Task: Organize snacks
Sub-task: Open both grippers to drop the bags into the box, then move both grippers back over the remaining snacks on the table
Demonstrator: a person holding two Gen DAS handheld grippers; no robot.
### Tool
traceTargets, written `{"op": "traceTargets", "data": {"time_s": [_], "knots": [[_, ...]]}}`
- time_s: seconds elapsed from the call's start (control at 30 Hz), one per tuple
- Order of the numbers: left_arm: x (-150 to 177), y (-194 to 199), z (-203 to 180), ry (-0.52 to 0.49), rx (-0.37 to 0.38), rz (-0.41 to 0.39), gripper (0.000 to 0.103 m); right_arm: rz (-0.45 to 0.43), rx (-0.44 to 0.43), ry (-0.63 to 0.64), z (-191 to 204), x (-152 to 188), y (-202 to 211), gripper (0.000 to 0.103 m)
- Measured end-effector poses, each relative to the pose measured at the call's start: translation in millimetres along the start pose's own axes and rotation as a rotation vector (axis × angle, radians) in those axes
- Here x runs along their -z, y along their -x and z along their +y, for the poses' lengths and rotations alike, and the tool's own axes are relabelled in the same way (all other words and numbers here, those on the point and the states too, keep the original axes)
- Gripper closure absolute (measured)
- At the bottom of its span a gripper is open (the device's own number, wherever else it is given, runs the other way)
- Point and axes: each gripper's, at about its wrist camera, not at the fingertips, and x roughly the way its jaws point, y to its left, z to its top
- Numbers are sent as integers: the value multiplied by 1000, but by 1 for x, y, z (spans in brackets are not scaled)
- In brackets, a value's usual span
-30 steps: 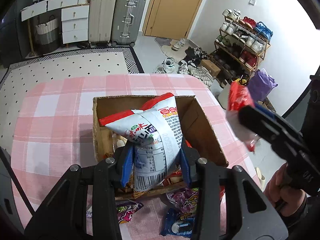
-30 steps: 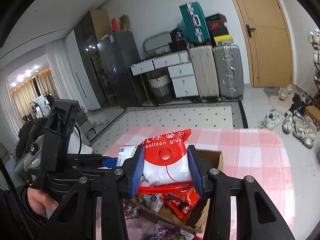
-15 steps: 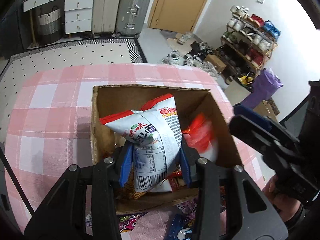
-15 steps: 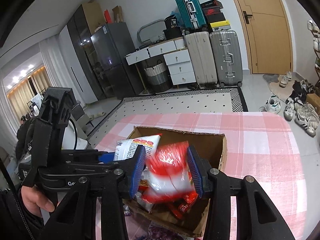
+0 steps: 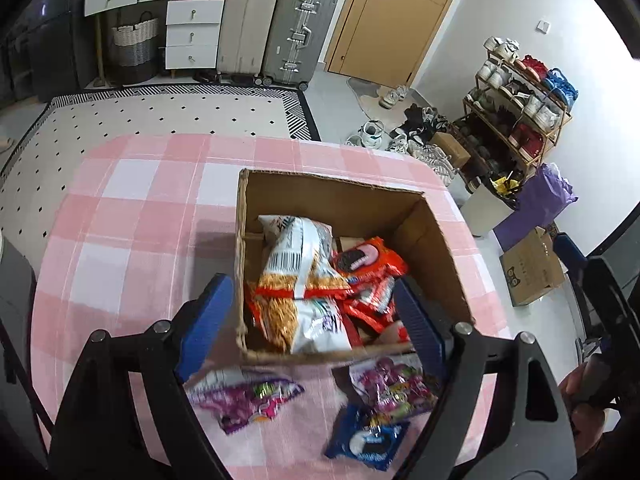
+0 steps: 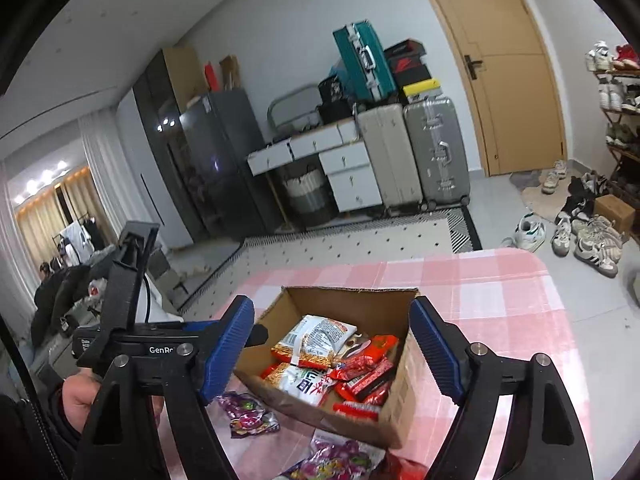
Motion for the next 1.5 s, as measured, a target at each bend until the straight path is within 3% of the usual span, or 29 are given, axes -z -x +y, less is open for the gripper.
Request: {"op": "traceTargets", "data": {"time_s": [0.07, 0.17, 0.3, 0.67, 1.23, 1.5], "knots": [[9, 14, -6, -18, -17, -19, 22, -16, 6, 0, 3, 2, 14, 15], [21, 35, -20, -80, -102, -60, 22, -44, 11, -3, 9, 3, 36, 15], [31, 62, -29, -90, -83, -81, 21, -60, 4, 10, 22, 5, 60, 11], [65, 135, -44, -106, -76, -158, 3, -75, -3, 33, 60, 25, 110, 3], [146, 202, -56, -140, -52, -219, 1, -77, 49, 65, 98, 68, 185, 1], [183, 213, -63, -159, -27, -203, 1, -67, 83, 73, 109, 102, 215, 1]]}}
